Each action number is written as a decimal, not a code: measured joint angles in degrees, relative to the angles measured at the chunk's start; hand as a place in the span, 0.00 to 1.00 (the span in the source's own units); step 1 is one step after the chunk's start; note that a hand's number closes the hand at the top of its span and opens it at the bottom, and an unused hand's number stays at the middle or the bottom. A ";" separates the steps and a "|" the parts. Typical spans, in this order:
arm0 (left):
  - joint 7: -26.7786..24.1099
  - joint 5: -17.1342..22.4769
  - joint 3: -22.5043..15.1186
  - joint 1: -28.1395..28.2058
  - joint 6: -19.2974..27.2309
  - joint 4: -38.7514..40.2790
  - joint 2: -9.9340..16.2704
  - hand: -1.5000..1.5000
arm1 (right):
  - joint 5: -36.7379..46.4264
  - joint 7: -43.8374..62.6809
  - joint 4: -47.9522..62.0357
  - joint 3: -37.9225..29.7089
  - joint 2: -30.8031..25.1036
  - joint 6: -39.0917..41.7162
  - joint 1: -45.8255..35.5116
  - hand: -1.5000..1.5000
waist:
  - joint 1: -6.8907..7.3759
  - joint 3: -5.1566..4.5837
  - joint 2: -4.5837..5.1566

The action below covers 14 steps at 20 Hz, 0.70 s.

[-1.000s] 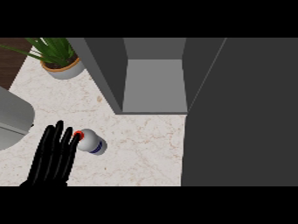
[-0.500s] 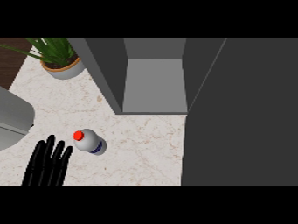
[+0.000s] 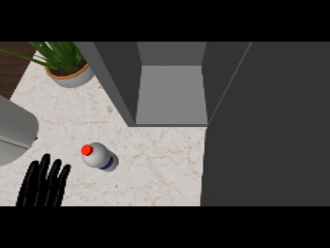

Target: Pick up the bottled water, place it into the cabinet and close the cabinet

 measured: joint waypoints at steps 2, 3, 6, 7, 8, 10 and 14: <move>-1.06 0.65 1.13 0.41 -0.05 0.59 0.09 0.00 | -0.12 -1.07 0.55 -0.55 -0.25 0.53 0.26 0.00 | 0.01 -0.01 -0.01; -1.44 1.76 2.91 -0.68 -0.39 2.14 0.09 0.00 | -0.02 -1.78 0.19 -0.34 -0.49 1.14 1.43 0.00 | -0.11 0.01 0.00; -3.35 3.84 6.32 -1.23 -1.94 4.90 0.73 0.00 | 0.48 -1.68 -0.15 0.28 -0.44 1.05 1.42 0.00 | -0.06 0.01 0.02; -3.68 4.44 7.32 -1.00 -2.68 5.22 1.31 0.00 | 0.30 -1.89 -0.66 0.43 -0.56 1.32 2.35 0.00 | -0.08 -0.01 0.01; -4.25 4.92 8.70 -1.93 -3.30 6.66 1.64 0.00 | 0.65 -1.81 -0.58 0.61 -0.41 1.07 1.97 0.00 | -0.09 0.00 0.02; -4.56 5.88 10.87 -4.04 -4.32 9.55 2.05 0.00 | 1.23 -2.39 -1.00 1.52 -0.45 1.41 3.20 0.00 | -0.19 0.00 0.03; -7.93 6.08 13.60 -5.33 -6.86 15.60 2.64 0.00 | 2.10 -3.85 0.70 2.00 -0.11 1.49 2.90 0.00 | -0.17 0.00 0.04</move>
